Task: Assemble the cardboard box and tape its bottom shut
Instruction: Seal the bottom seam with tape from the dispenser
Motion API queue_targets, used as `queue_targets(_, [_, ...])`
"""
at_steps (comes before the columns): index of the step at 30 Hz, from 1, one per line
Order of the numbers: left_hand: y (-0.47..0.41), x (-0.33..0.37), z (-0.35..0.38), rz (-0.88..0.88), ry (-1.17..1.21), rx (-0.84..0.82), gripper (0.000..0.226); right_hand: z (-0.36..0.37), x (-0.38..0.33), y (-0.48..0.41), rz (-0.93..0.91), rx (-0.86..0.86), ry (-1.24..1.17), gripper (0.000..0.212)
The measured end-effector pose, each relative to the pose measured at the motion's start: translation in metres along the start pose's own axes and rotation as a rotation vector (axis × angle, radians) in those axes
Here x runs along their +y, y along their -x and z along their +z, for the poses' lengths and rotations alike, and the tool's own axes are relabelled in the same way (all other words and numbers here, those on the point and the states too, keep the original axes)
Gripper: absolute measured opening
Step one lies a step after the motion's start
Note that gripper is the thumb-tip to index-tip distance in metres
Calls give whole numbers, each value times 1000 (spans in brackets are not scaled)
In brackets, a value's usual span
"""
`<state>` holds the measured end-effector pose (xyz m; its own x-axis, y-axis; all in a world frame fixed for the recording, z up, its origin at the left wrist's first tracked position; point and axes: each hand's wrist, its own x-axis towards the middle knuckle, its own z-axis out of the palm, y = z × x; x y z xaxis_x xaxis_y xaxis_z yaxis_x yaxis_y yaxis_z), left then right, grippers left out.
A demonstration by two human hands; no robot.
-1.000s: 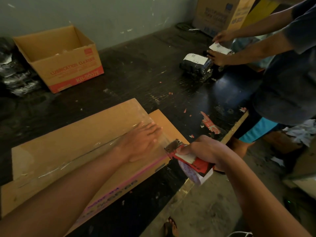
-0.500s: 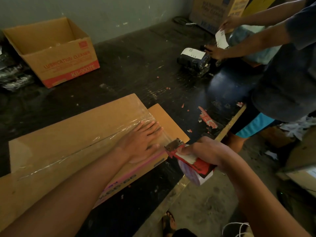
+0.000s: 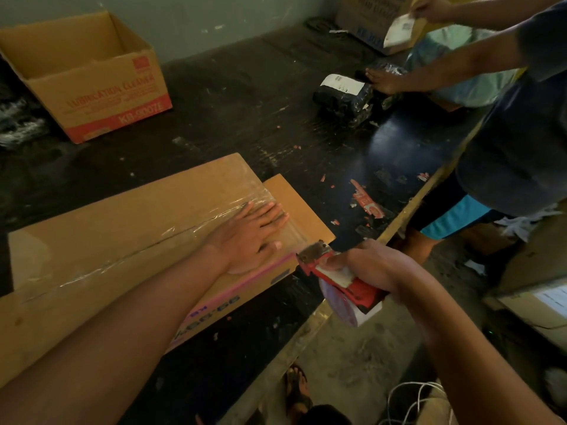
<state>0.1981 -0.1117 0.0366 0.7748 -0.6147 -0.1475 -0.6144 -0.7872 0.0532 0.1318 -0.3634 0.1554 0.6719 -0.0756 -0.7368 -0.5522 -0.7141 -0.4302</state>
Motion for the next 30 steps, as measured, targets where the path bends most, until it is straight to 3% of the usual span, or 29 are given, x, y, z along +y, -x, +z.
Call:
queue_targets(7, [1,11,-11,9,-64,1,64,7,0,6,-12,17,0,36])
queue_targets(11, [8,37,-10,107,93,-28,70,13,3,8,16,26,5,39])
queue_targets(17, [7,35,5,23,169,39,69,5,-3,7,9,11,93,41])
queue_targets(21, [7,34,7,-53,257,76,81,-13,-4,16,12,-47,-81,39])
queue_targets(30, [7,33,8,-15,169,70,75,-15,-2,13,23,-68,-91,42])
